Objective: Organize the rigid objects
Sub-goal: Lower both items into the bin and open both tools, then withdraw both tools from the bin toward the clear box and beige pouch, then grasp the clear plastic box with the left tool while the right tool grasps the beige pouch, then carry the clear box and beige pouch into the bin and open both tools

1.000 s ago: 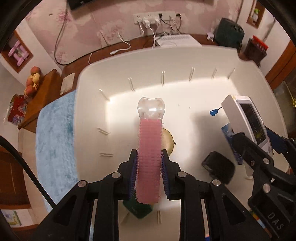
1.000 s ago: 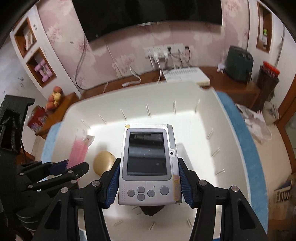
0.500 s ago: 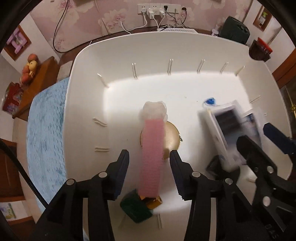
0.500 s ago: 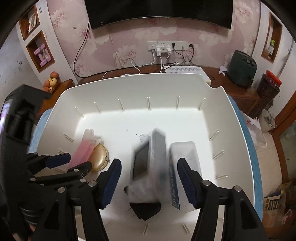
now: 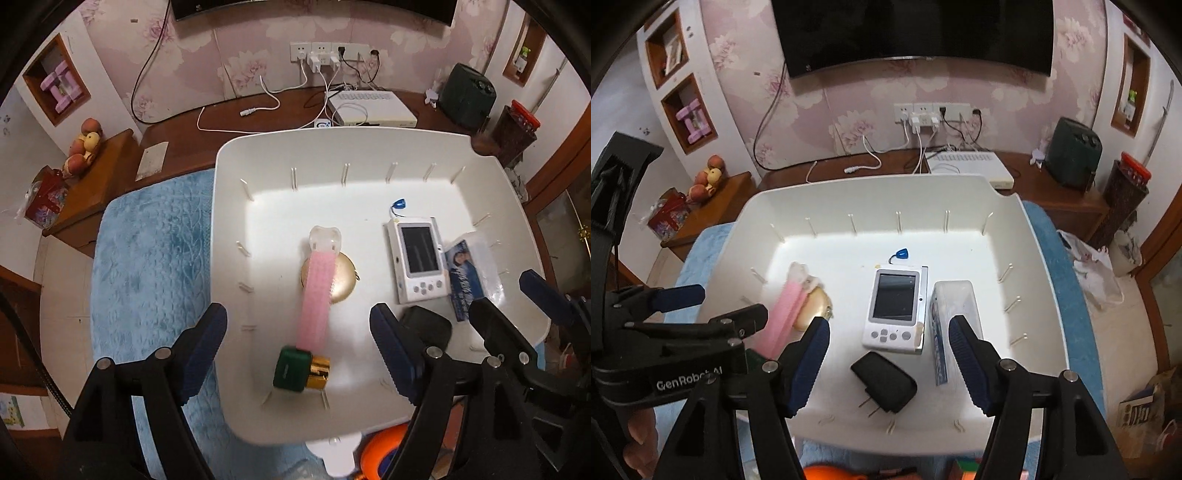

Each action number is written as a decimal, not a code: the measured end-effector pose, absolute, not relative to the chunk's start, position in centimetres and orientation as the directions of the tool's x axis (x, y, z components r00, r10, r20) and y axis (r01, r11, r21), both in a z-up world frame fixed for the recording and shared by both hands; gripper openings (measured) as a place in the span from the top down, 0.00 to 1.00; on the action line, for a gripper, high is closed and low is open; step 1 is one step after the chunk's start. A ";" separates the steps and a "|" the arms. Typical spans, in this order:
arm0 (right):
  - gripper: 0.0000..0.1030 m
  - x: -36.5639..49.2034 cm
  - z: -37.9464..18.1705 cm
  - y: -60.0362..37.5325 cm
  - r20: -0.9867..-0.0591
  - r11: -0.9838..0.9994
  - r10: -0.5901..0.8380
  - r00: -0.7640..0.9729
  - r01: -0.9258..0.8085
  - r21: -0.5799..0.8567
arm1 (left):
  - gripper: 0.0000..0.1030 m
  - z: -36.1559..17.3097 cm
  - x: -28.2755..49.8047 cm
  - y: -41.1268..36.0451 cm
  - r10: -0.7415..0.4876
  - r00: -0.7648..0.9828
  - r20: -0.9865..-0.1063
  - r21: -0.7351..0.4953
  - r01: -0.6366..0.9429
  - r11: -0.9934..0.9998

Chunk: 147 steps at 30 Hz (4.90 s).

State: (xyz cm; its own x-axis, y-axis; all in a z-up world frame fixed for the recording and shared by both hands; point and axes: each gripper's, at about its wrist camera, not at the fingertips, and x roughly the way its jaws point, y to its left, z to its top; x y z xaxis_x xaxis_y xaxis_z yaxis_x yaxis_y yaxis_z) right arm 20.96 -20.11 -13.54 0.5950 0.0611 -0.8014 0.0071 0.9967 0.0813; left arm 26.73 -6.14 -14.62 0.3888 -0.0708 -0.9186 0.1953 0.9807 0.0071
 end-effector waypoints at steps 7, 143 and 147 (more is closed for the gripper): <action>0.34 18.0 -11.6 -19.8 -0.779 0.997 0.079 0.622 -0.028 0.079 | 0.20 -12.9 23.7 -5.9 -0.081 0.416 -0.906 -0.007 0.177 0.984; 0.56 22.3 -5.7 -19.1 -0.705 0.997 0.063 0.706 -0.010 0.079 | 0.43 -8.0 31.3 -8.0 -0.138 0.525 -0.840 0.025 0.291 0.956; 0.56 23.5 -10.4 -18.5 -0.767 0.997 0.066 0.638 -0.005 0.082 | 0.43 -12.3 33.2 -8.6 -0.084 0.459 -0.884 0.057 0.284 0.957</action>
